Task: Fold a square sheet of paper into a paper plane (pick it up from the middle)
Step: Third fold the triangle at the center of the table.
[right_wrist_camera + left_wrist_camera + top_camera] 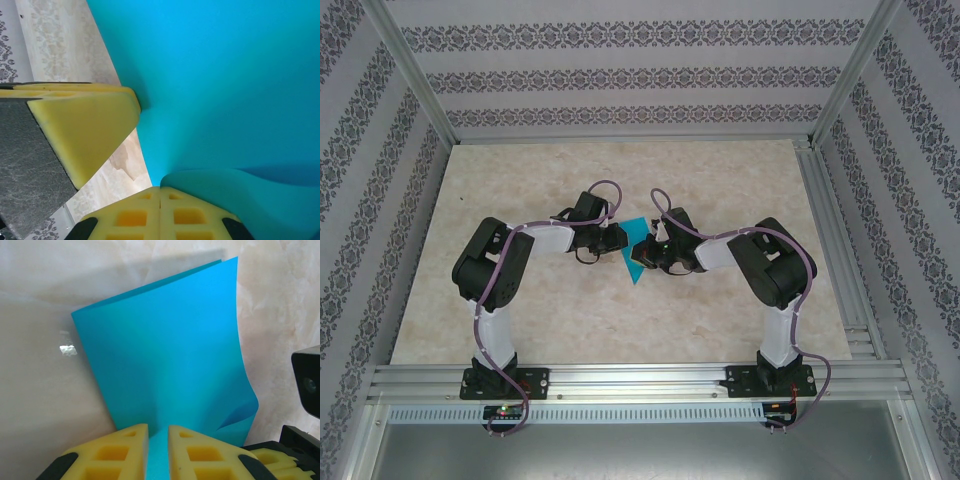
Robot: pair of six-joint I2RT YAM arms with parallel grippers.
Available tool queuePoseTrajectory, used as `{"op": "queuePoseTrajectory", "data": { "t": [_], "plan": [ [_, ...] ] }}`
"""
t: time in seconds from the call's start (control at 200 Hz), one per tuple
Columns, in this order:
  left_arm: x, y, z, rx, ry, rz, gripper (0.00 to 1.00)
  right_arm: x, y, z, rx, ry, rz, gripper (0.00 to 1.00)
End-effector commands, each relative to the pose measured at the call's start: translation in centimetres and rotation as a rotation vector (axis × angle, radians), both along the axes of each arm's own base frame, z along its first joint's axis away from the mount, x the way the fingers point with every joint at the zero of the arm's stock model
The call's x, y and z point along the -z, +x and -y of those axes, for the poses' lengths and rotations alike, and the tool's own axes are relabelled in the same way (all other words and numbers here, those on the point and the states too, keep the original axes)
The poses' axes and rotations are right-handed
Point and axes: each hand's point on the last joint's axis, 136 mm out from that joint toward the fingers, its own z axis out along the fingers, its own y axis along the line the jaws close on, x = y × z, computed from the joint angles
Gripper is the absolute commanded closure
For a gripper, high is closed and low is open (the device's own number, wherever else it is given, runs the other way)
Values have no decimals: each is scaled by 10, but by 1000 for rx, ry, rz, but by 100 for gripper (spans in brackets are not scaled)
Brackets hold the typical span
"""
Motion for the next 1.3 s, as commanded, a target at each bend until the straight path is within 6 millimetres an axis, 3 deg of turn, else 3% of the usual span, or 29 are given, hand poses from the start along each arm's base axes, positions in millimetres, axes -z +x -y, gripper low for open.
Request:
{"op": "queuePoseTrajectory", "data": {
  "t": [0.0, 0.52, 0.784, 0.944, 1.124, 1.294],
  "plan": [
    [11, -3, -2, 11, 14, -29, 81, -2, 8, -4, 7, 27, 14, 94],
    [6, -2, -1, 9, 8, -23, 81, 8, 7, 0, 19, 10, -7, 93],
    [-16, 3, -4, -31, -6, 15, 77, 19, 0, 6, 10, -38, -32, 75],
    [-23, 5, -10, -62, -10, 30, 77, 21, -2, 9, 9, -51, -37, 72],
    [-25, 4, -13, -73, -25, 28, 77, 23, -3, 11, 13, -62, -37, 76],
    [-26, -2, -7, -37, -63, 14, 80, 25, -3, 14, 20, -78, -41, 92]
  ]
}}
